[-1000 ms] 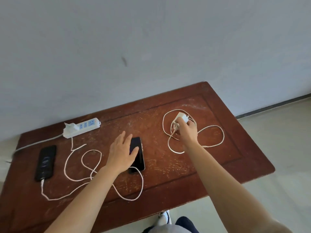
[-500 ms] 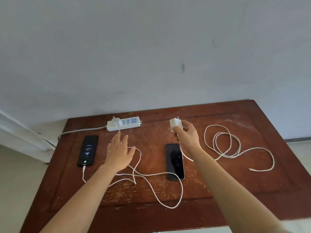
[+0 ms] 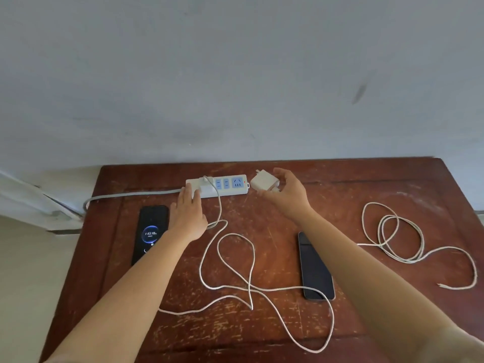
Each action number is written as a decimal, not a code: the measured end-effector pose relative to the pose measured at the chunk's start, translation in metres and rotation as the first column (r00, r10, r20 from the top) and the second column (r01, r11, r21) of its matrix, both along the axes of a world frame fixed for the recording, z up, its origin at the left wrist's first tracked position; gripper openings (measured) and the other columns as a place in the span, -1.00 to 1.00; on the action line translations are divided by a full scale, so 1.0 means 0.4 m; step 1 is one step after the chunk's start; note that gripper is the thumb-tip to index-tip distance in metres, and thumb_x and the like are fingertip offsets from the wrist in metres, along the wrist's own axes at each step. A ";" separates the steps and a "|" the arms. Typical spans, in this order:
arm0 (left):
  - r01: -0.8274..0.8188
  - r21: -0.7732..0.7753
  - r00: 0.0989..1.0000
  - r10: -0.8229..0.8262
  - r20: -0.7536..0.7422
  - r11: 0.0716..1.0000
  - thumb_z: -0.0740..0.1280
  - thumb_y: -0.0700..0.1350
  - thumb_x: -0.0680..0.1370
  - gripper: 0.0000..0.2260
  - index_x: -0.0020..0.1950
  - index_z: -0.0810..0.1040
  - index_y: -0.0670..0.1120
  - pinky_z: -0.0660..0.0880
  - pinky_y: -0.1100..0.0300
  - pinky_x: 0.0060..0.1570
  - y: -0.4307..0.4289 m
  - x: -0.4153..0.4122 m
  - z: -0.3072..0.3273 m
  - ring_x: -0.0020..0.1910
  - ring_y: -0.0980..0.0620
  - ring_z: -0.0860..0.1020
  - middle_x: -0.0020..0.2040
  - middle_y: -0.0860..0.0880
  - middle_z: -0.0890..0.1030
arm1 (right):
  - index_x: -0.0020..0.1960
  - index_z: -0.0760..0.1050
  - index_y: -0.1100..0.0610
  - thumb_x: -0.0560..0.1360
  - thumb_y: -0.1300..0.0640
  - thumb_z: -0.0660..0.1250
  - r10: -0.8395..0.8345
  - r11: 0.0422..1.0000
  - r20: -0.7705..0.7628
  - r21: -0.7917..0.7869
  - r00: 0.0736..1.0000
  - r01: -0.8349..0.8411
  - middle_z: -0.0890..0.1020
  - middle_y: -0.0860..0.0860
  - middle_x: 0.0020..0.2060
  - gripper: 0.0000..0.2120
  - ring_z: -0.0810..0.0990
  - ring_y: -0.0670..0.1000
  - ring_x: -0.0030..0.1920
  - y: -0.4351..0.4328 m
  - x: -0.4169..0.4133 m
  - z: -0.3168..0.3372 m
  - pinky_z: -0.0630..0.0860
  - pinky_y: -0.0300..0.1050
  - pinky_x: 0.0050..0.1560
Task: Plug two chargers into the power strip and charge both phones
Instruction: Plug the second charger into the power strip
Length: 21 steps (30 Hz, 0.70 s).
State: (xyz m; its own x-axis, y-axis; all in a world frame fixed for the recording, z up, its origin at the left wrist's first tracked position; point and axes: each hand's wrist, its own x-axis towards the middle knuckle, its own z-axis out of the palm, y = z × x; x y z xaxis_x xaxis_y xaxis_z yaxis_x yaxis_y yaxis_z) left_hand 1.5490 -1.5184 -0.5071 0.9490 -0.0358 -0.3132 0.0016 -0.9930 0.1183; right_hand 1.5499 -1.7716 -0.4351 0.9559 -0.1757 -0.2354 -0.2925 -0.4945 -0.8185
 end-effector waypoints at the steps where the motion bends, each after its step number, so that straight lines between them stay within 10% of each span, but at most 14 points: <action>1: 0.016 0.003 0.999 -0.016 -0.032 1.000 0.28 -0.04 0.61 -0.30 0.61 -0.06 -0.13 0.17 -0.19 0.50 -0.001 0.005 -0.013 0.61 -0.18 -0.11 0.64 -0.16 -0.14 | 0.44 0.40 0.10 0.37 0.01 0.59 0.028 0.999 -0.009 -0.038 1.000 -0.028 0.55 0.03 0.31 -0.29 0.54 0.02 0.22 0.009 0.010 -0.009 0.52 -0.12 0.06; 21: -0.008 -0.076 0.999 0.005 -0.041 0.997 0.43 -0.01 0.52 -0.08 0.62 -0.17 -0.12 0.12 -0.20 0.52 0.001 0.000 -0.066 0.60 -0.13 -0.20 0.64 -0.11 -0.19 | 0.45 0.42 0.12 0.49 0.19 0.46 0.535 0.609 -0.256 -0.544 0.805 -0.577 0.52 0.07 0.33 -0.44 0.58 0.12 0.21 0.082 0.143 -0.035 0.61 0.05 0.11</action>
